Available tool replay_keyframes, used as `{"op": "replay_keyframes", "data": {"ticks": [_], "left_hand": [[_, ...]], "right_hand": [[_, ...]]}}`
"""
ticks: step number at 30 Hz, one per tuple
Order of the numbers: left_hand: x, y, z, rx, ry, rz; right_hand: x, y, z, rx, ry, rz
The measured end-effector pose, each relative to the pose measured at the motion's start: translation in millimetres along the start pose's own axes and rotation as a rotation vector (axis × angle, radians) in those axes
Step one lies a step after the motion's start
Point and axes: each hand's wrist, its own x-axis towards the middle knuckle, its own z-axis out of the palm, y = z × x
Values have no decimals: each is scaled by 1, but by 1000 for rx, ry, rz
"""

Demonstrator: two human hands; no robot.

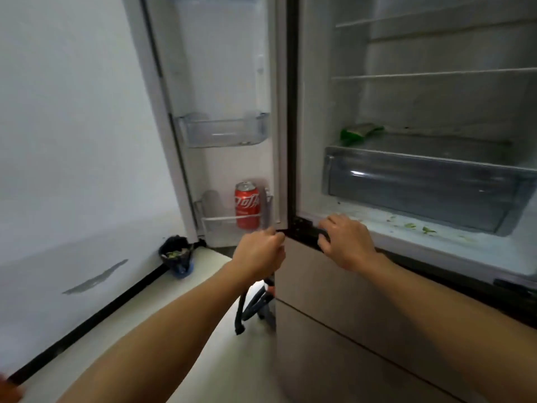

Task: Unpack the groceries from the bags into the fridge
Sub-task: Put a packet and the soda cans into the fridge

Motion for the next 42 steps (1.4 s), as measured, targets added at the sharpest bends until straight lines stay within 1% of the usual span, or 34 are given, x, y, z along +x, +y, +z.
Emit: {"op": "replay_keyframes", "data": {"ticks": [4,8,17,20,23,28,32,35,39,42], "left_hand": [[-102,-67,-11,68,-76,-157],[-212,-140,-31,106,-124,-371],[-491,-304,-102,161,-204,-737],[-570,-346,-137,165,-192,-874],[-634,-379,-163,200,-194,-978],[-720,-426,-172,181,-178,-1151],[-767,-473,-167,182,-210,-1224],[-790,-525,-170,220,-222,-1254],[-810,-609,-184,213,-196,-1287],[-818,-669,-191,224,-159,-1310]], "right_hand": [[-9,-98,14,38,-57,-132],[-16,-211,32,101,-93,-272],[-55,-531,70,253,-108,-605],[-71,-629,67,319,-126,-711],[-80,-712,64,357,-106,-815],[-83,-829,73,388,-163,-947],[-74,-913,93,382,-221,-1024],[-55,-979,112,408,-234,-1043],[-20,-1060,139,455,-263,-1036],[12,-1113,155,435,-264,-1058]]}}
